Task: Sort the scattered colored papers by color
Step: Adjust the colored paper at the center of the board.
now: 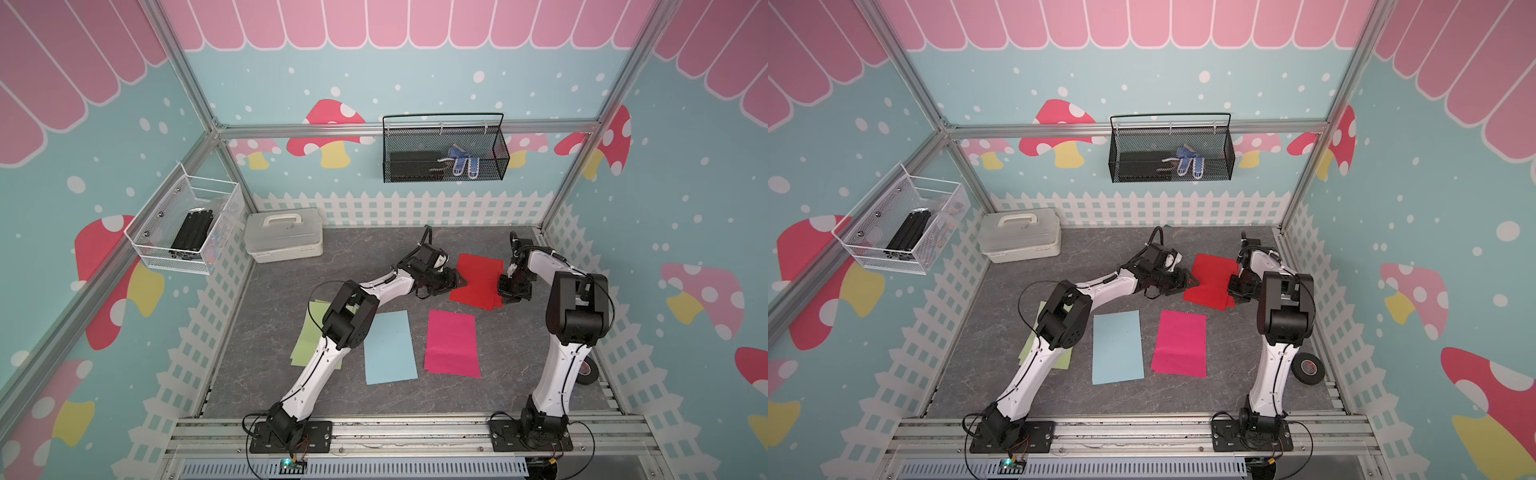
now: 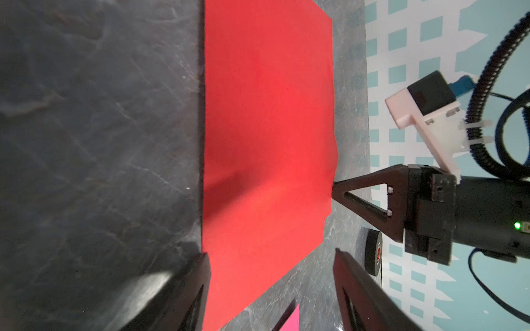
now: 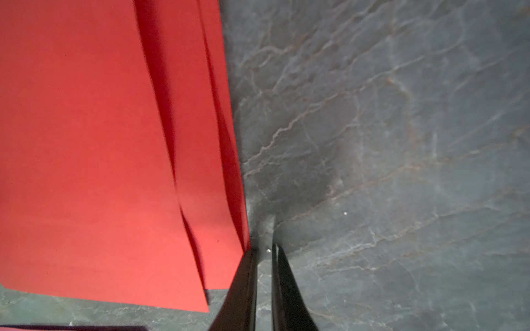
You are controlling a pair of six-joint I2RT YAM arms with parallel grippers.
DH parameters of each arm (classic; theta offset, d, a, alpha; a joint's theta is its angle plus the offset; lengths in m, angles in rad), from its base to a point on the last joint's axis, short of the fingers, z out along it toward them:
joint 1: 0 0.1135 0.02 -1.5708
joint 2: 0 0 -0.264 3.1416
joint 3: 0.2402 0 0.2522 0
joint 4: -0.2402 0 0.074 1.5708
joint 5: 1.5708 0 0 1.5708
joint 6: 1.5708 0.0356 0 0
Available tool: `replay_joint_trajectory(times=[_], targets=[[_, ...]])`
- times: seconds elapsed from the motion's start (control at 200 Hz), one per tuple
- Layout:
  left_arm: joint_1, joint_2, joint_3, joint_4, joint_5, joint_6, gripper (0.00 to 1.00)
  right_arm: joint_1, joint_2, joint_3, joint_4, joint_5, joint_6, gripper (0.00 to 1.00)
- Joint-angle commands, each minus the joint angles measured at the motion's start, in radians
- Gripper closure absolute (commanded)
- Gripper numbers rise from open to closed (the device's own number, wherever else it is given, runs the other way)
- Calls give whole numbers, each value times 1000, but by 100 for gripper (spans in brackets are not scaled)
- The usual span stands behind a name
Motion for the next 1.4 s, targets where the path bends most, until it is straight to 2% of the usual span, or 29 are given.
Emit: replay_joint_trajectory(times=[0.0, 1.086, 1.281, 1.396], targets=[[-15, 43, 13, -23, -1, -21, 28, 18, 58, -23, 9, -47, -10, 87], [-27, 46, 64, -19, -8, -35, 28, 26, 42, -40, 10, -48, -13, 89], [-1, -1, 34, -43, -46, -6, 26, 26, 6, -49, 14, -25, 2, 87], [15, -34, 26, -69, -67, 22, 25, 26, -32, -50, 13, -6, 11, 82]])
